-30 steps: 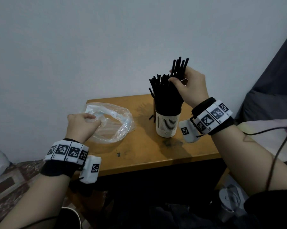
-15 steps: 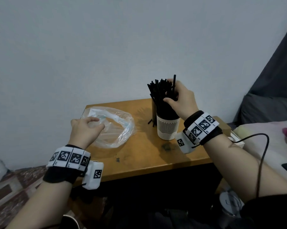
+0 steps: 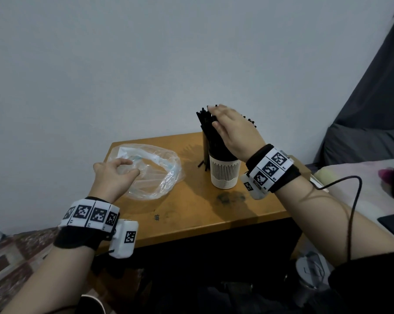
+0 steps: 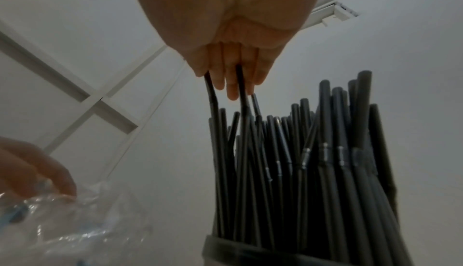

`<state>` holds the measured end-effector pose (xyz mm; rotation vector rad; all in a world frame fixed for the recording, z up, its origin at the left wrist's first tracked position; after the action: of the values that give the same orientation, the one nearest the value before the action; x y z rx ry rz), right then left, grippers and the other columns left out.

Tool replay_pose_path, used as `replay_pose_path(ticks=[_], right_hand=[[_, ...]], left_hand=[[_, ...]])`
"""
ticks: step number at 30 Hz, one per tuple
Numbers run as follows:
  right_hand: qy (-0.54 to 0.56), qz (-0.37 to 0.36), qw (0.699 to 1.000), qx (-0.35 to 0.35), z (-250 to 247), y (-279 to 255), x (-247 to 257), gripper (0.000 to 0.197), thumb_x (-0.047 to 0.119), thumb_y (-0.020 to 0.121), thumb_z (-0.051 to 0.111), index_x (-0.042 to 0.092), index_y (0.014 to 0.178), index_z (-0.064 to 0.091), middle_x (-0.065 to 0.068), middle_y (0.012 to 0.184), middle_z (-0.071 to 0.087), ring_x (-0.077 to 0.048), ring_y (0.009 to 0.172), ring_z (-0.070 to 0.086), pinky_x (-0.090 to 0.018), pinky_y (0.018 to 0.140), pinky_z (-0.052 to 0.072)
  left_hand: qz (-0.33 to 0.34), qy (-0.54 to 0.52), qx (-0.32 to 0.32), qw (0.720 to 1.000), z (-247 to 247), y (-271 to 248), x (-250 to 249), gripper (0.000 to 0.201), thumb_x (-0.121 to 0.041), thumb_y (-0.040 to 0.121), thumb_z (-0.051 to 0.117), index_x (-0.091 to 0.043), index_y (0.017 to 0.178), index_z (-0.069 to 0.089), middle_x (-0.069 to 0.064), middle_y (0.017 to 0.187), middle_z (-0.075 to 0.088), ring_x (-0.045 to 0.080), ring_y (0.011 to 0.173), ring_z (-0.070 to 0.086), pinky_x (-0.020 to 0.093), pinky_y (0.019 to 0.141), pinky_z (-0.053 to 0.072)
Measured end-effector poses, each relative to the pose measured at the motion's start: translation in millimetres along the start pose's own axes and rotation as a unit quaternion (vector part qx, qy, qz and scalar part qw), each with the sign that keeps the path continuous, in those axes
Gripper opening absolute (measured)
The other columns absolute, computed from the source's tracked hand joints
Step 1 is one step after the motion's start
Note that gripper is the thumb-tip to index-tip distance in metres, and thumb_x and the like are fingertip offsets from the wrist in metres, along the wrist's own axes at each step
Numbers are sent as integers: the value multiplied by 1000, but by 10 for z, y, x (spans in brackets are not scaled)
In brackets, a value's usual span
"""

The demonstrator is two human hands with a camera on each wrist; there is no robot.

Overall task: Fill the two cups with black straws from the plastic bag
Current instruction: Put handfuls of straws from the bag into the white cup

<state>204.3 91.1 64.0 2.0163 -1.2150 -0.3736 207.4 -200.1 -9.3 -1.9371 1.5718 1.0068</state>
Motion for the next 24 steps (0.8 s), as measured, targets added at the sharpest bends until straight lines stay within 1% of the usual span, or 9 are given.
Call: replay_pose_path(ticks=[3,7,10,12,14,16,20,22,24], right_hand=[[14,-13,1000,-3,2,-25,13,36,17,98,45,11,134,51,-8,128,59,-22,121,54,-39,98,47],[85,11,990,-109,-117,-21,-45,41,3,91,48,12,131,52,-8,112,67,-23,100,65,-36,88,53],[30,-6,997,-76,-55,-63,-75,37,4,90,47,10,124,60,-8,119,66,-22,107,64,-38,90,53],[3,16,999,-28,3,-103,-101,37,15,90,44,12,122,62,-4,126,63,-21,111,62,-39,91,52],[5,34,999,-29,6,-139,-132,41,23,90,42,14,128,57,-3,132,59,-19,117,58,-37,95,50],[10,4,999,-40,0,-158,-120,43,24,93,41,15,135,50,-4,138,53,-17,128,49,-29,105,40],[-37,-28,996,71,210,-221,-124,42,10,96,43,8,138,46,-9,144,44,-22,139,35,-28,116,15],[-2,-12,999,38,191,-236,-155,40,7,93,45,6,133,52,-12,139,50,-24,134,43,-32,115,23],[28,-10,998,-57,80,-218,-154,37,9,91,46,7,126,59,-12,130,58,-26,123,53,-36,108,38]], left_hand=[[-13,-3,-1,1000,-6,67,25,36,-24,85,64,-20,121,62,13,140,25,34,118,48,37,103,36],[-24,3,13,1000,29,157,40,36,-25,85,65,-20,121,62,13,142,25,35,119,47,38,103,37],[-30,12,30,999,49,235,20,38,-28,82,68,-23,119,62,13,143,28,35,119,48,42,104,40],[-38,18,47,998,68,281,9,36,-32,78,70,-26,113,64,11,141,36,31,112,50,44,96,47],[-43,31,73,996,112,303,0,30,-32,81,70,-25,109,64,9,136,45,26,106,48,40,86,48],[-43,45,99,993,172,322,2,26,-30,86,67,-21,110,63,8,133,50,28,113,48,38,85,43],[-46,58,119,990,237,279,-11,31,-25,88,67,-15,117,63,9,136,51,30,124,46,36,85,36],[-36,62,118,990,251,278,-4,30,-24,86,69,-17,115,65,10,138,49,30,127,44,37,89,37],[-22,67,111,991,255,282,-4,29,-23,84,70,-19,112,66,10,142,47,29,130,43,38,97,38]])
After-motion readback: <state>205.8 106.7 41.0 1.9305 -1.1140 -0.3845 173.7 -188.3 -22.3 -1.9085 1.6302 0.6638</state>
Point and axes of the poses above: each hand's wrist, its own y-axis towards the middle knuckle, its own z-axis out of the palm, x = y × z, the point moved 4 cm from there along y, towards the middle knuckle
